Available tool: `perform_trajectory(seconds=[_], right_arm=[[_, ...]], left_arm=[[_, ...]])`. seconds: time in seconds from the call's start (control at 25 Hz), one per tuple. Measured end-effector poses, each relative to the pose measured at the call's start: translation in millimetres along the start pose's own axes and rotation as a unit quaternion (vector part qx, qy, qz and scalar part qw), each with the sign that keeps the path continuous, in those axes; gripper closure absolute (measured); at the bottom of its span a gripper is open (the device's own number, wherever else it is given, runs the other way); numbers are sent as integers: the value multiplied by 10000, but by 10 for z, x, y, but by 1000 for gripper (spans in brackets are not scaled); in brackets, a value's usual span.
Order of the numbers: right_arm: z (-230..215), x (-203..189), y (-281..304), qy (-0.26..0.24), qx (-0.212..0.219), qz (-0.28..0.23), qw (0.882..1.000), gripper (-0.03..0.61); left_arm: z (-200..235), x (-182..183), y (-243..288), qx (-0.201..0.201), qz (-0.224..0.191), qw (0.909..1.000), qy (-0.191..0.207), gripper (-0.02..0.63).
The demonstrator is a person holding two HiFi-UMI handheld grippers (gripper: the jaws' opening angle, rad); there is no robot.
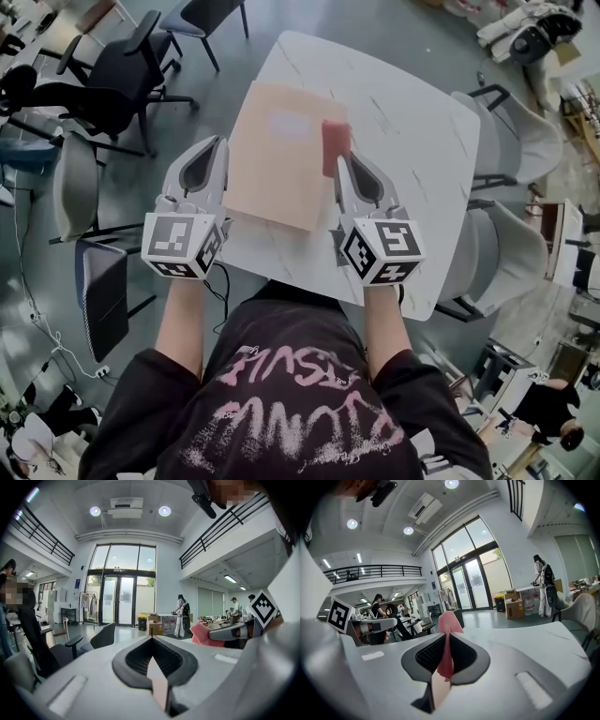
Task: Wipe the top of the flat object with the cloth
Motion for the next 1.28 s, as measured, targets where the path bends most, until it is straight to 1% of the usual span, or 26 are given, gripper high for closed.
perform_trajectory(seconds=[0.6,0.88,1.28], right_arm=[[-117,-223,148,156,-116,273,9994,532],[-169,-327,188,190,-136,375,9990,532],[-238,-422,231,242,-157,486,9984,532]], left_arm=[[8,-251,152,-124,267,9994,-154,614],[-14,-427,180,-99,415,9988,-223,614],[-49,-519,220,-105,503,9984,-243,614]])
Point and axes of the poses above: the fingertips, and each gripper's own axes: y forward along the fingers, z to its left, x out of its top, the point moved 2 cm from there along -y, backward along the fingers, and after that the axes turned 13 degrees about y, right-handed, at the moved point
